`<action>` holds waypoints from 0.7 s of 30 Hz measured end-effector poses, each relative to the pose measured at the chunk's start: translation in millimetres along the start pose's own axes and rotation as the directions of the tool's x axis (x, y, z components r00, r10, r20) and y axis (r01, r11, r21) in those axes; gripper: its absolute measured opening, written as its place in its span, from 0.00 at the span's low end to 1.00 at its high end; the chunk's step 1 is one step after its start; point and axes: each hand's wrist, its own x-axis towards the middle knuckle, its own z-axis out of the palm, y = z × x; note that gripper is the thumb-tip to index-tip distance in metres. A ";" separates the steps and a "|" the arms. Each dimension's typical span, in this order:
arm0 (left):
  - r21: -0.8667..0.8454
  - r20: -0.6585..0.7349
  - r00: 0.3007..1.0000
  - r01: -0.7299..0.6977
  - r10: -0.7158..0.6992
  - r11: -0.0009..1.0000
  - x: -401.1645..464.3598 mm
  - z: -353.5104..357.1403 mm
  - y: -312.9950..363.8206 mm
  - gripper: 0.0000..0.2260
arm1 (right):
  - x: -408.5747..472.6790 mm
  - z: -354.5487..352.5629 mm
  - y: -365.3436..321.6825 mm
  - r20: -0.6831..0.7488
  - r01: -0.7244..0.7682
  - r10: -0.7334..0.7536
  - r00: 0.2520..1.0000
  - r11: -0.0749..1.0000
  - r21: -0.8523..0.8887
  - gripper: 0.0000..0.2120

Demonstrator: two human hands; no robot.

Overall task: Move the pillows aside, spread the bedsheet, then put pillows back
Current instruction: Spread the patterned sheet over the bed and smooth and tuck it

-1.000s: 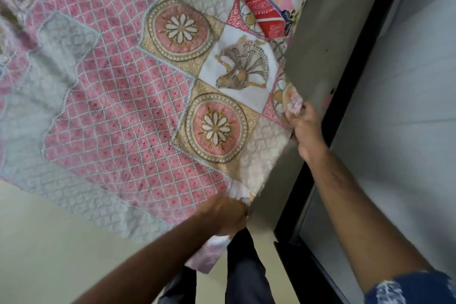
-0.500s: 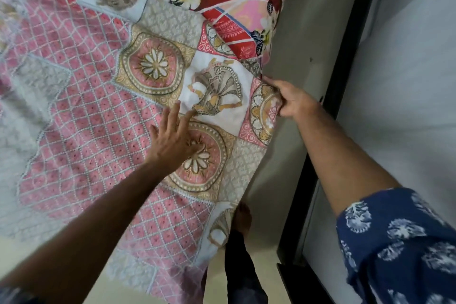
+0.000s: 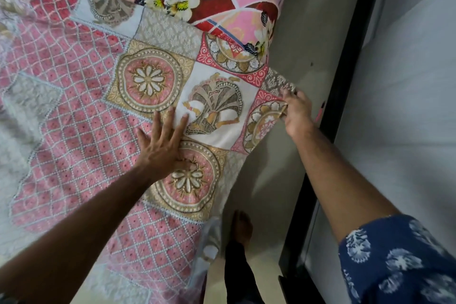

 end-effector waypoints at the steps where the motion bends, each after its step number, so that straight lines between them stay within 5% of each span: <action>1: 0.004 0.018 1.000 -0.002 0.002 1.000 2.1 -0.5 -0.8 0.62 | 3.3 3.8 -1.9 0.059 -0.061 0.060 0.996 0.998 0.014 0.17; 4: 0.014 0.050 0.999 -0.016 0.015 1.000 5.5 0.6 -3.0 0.62 | 3.5 14.7 -28.1 0.253 -0.147 0.159 0.954 0.987 -0.067 0.31; 8: 0.009 0.076 0.997 -0.013 0.012 1.000 7.8 -0.3 -2.8 0.61 | 7.2 23.6 -71.3 0.339 -0.107 0.144 0.929 0.986 -0.126 0.25; 13: 0.019 0.060 0.998 -0.027 0.026 0.999 7.1 1.3 -4.1 0.61 | 0.8 17.8 -90.5 0.362 0.022 -0.065 0.930 0.992 0.123 0.11; 18: 0.002 0.046 0.998 -0.032 0.032 0.999 8.1 2.1 -4.0 0.61 | 33.8 23.4 -55.4 -0.025 0.071 -0.074 0.997 0.992 -0.105 0.12; 21: 0.000 0.010 0.998 -0.059 0.059 0.998 7.9 4.9 -7.4 0.59 | 56.3 30.4 -44.4 -0.103 0.069 -0.091 0.991 0.979 -0.193 0.19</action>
